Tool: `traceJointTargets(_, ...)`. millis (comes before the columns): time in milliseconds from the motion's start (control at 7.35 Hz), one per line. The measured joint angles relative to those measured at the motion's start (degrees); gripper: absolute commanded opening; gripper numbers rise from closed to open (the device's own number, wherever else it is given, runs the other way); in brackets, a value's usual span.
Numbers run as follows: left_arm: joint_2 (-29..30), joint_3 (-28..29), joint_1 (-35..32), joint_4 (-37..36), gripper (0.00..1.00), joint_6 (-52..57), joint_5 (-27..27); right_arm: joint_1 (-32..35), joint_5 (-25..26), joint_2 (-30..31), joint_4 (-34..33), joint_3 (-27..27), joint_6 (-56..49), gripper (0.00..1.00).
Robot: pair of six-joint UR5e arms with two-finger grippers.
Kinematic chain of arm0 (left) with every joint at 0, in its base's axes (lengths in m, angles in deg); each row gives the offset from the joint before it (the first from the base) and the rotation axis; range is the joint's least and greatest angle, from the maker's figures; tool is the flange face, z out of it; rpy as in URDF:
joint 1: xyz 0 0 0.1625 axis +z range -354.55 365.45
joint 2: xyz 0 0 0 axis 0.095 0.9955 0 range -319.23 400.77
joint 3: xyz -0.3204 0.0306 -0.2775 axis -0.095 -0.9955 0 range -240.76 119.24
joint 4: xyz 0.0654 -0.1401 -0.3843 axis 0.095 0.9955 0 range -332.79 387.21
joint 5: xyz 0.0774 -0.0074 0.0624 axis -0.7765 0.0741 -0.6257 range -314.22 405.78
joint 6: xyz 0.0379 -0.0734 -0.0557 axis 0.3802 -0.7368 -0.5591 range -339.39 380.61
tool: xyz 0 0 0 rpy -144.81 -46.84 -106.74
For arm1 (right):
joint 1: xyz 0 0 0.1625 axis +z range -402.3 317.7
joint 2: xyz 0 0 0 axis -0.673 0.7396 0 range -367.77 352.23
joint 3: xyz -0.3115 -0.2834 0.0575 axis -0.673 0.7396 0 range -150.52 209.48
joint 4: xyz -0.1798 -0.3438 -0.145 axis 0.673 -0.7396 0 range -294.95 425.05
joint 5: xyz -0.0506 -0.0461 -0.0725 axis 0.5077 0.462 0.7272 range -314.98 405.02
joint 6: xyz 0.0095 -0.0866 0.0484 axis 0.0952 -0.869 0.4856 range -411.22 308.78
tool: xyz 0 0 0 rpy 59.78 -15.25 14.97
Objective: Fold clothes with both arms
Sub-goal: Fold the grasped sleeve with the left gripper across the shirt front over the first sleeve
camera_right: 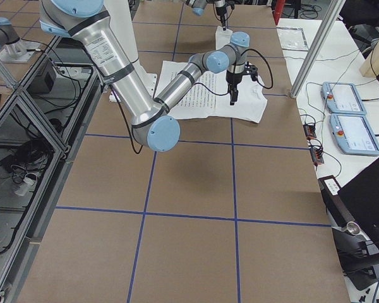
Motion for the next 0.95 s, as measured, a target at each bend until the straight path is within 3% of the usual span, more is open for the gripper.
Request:
traceJointTargets(272, 5.11, -7.48, 1.69, -11.81, 0.0, -3.22, 0.42, 0.19, 0.18, 5.32, 0.19, -4.19, -0.13, 1.0)
traceJointTargets(544, 15.3, -13.78, 5.34, -27.8, 0.0, -9.0, 0.54, 1.23, 0.3, 9.35, 0.38, -6.74, -1.23, 1.0)
traceJointTargets(680, 21.72, -15.21, 7.76, -34.29, 0.0, -13.46, 0.9, 2.69, -0.09, 11.41, 0.61, -7.48, -3.19, 1.0)
traceJointTargets(952, 34.05, -14.31, 10.89, -38.94, 0.0, -22.52, 3.34, 6.44, -2.55, 15.15, 0.95, -7.97, -7.24, 1.0)
